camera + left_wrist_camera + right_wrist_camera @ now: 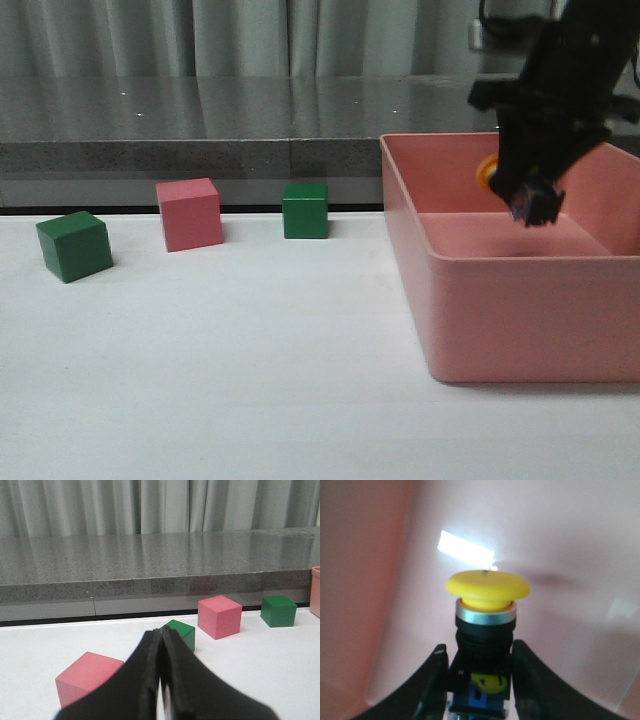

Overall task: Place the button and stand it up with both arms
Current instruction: 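Lift the button out of the bin and carry it toward the cubes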

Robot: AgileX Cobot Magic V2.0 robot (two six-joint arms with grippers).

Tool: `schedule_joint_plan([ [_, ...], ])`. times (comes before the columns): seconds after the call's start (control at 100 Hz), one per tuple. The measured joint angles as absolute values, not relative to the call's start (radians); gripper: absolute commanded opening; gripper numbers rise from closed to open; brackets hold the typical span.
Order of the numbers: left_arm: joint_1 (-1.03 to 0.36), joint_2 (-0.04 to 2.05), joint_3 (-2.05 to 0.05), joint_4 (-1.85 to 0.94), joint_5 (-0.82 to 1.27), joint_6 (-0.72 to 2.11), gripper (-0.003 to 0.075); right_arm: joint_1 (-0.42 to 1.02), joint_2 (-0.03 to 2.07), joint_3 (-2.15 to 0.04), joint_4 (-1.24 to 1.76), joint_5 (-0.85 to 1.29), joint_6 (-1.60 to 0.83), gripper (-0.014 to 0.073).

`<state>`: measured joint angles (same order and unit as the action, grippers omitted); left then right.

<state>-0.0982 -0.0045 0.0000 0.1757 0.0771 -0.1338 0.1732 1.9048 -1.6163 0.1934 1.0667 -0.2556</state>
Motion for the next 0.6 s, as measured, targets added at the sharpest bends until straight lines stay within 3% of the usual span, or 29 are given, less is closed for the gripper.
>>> schedule_joint_plan([
  [0.31, -0.098, -0.004, 0.000, 0.176, 0.077, -0.134, -0.0020, 0.440, 1.880, -1.786, 0.314, 1.156, -0.629, -0.0069],
  [0.6, -0.098, -0.004, 0.000, 0.176, 0.077, -0.134, -0.0020, 0.648, 2.070, -1.894, 0.279, 1.093, -0.927, -0.0069],
])
